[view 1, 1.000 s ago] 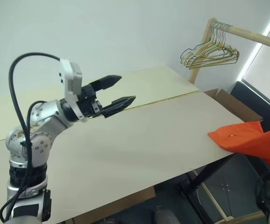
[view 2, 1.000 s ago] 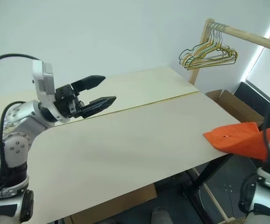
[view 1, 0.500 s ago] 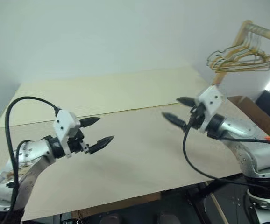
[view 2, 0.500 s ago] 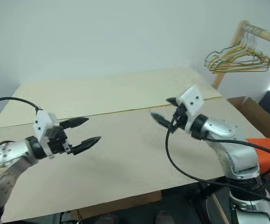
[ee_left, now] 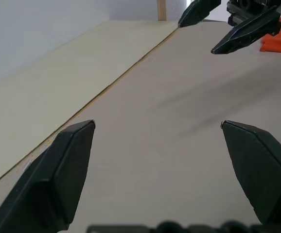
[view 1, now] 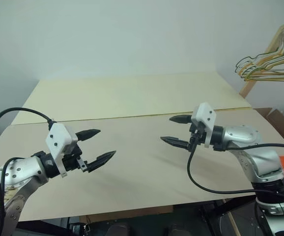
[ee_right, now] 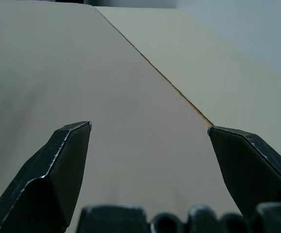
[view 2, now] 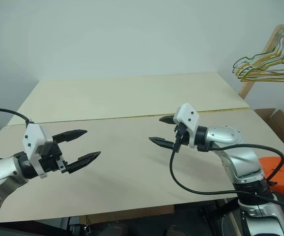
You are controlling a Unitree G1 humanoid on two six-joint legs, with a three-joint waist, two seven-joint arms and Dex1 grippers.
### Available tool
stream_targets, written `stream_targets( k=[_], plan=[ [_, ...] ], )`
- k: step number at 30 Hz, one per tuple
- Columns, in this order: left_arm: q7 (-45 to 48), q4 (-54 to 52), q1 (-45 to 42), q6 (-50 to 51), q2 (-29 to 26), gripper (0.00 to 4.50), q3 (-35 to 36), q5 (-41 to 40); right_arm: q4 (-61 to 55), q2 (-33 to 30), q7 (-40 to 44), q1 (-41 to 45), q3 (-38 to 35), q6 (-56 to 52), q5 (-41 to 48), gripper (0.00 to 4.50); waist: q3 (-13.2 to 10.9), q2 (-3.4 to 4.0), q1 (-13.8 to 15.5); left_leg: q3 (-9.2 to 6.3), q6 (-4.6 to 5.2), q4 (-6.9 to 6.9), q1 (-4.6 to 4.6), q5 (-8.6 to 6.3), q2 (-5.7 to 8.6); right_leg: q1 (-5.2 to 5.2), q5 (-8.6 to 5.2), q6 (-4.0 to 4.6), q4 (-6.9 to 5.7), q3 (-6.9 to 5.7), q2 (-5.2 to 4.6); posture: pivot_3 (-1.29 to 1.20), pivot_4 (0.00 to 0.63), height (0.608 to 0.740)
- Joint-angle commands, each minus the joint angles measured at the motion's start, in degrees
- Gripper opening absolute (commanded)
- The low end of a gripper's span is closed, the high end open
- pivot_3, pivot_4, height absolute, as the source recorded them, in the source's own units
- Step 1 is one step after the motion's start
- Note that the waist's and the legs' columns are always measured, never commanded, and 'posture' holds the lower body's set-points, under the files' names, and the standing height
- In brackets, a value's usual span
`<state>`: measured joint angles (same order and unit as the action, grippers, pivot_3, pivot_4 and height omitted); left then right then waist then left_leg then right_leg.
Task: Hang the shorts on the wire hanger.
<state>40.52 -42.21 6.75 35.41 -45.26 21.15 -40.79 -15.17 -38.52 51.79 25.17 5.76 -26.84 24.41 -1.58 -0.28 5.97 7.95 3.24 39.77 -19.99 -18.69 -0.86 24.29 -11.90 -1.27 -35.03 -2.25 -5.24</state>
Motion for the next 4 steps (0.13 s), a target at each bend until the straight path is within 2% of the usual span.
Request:
stream_targets(
  k=[1,4],
  plan=[
    [-1.40,-2.80,1.23,0.41,-0.45,4.50,2.79,-0.73,-0.46,0.42,1.55,0.03,0.01,2.93,-0.90,4.47,0.00,-0.01,0.54,-0.01,0.00,0.00,0.00,0.00,0.01,0.00,0.00,0.00,0.00,0.00,0.00,0.33,0.000,0.740],
    [-2.88,-3.60,2.21,1.16,-0.45,4.50,3.67,-0.61,0.57,0.80,2.64,0.67,0.53,3.55,-1.44,4.47,-0.01,-0.02,0.98,-0.02,0.01,0.01,-0.03,0.01,0.01,0.01,0.00,0.00,0.01,-0.01,0.01,0.35,0.000,0.740]
  ],
)
